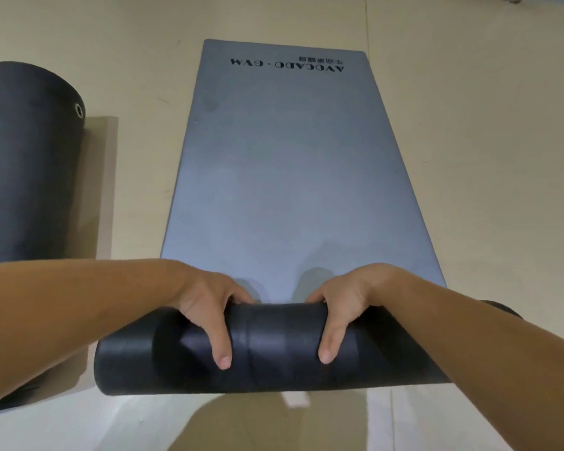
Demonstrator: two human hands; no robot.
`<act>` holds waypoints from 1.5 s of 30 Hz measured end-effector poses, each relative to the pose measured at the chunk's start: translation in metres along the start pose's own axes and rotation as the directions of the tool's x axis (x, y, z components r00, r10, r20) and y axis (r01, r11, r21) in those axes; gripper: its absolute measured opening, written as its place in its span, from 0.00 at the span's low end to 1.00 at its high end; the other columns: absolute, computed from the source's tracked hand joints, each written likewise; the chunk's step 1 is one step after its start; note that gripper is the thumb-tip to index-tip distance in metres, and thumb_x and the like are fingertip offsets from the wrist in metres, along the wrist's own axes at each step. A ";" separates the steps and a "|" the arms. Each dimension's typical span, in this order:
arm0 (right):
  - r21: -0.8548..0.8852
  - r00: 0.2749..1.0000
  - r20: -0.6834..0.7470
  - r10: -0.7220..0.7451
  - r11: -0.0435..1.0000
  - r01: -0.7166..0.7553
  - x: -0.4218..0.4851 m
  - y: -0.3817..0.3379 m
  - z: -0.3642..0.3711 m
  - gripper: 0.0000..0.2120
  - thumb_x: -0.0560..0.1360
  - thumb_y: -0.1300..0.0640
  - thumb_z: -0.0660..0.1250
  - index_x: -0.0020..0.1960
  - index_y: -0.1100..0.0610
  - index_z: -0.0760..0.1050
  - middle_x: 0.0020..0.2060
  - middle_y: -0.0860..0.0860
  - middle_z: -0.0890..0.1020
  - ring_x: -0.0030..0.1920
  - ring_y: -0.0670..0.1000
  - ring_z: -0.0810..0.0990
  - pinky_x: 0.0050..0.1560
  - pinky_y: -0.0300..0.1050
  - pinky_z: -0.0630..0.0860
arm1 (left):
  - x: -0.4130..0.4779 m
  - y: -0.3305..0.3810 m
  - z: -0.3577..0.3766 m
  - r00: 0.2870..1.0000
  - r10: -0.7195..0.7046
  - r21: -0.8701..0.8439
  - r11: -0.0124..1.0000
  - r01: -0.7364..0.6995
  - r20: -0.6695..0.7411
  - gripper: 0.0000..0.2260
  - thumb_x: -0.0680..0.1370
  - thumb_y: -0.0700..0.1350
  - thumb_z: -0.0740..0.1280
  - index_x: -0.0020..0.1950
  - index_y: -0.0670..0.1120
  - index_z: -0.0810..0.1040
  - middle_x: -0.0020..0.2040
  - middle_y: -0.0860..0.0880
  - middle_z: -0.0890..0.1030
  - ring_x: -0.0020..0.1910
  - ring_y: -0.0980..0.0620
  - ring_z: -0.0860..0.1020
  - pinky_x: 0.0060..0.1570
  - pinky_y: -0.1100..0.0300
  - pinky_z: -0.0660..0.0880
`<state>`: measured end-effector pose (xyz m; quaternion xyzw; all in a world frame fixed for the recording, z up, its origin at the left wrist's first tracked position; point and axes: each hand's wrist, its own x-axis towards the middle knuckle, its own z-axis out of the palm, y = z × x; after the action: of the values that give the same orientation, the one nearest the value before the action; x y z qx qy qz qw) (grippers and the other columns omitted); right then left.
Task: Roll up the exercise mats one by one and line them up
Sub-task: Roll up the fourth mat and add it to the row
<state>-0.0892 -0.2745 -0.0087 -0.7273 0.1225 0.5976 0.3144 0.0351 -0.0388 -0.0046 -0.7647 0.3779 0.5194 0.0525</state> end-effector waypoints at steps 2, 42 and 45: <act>-0.014 0.992 -0.130 -0.001 1.000 -0.001 0.006 0.001 -0.016 0.39 0.57 0.44 0.88 0.65 0.40 0.78 0.60 0.42 0.83 0.58 0.52 0.84 0.64 0.55 0.80 | -0.001 -0.008 -0.021 1.000 -0.021 -0.022 1.000 0.021 0.011 0.48 0.62 0.67 0.83 0.78 0.63 0.66 0.74 0.58 0.73 0.71 0.51 0.74 0.70 0.52 0.73; -0.220 0.946 -0.320 0.052 0.967 -0.128 -0.034 -0.010 -0.042 0.49 0.54 0.42 0.88 0.70 0.36 0.70 0.64 0.38 0.75 0.63 0.50 0.75 0.62 0.50 0.74 | -0.028 -0.013 -0.044 0.963 0.050 0.211 0.977 0.007 -0.263 0.44 0.66 0.72 0.76 0.78 0.61 0.66 0.72 0.60 0.71 0.67 0.53 0.75 0.67 0.54 0.75; -0.191 0.897 -0.436 0.068 0.967 -0.166 -0.029 -0.008 -0.059 0.59 0.50 0.38 0.87 0.76 0.34 0.64 0.73 0.42 0.71 0.72 0.55 0.72 0.72 0.58 0.70 | -0.048 0.001 -0.022 0.859 0.192 0.408 0.913 0.022 -0.475 0.23 0.76 0.66 0.66 0.67 0.57 0.74 0.59 0.56 0.75 0.54 0.53 0.76 0.54 0.54 0.79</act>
<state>-0.0457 -0.3093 0.0264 -0.8622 0.1640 0.4520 0.1593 0.0423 -0.0248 0.0461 -0.8287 0.5102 0.2143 0.0831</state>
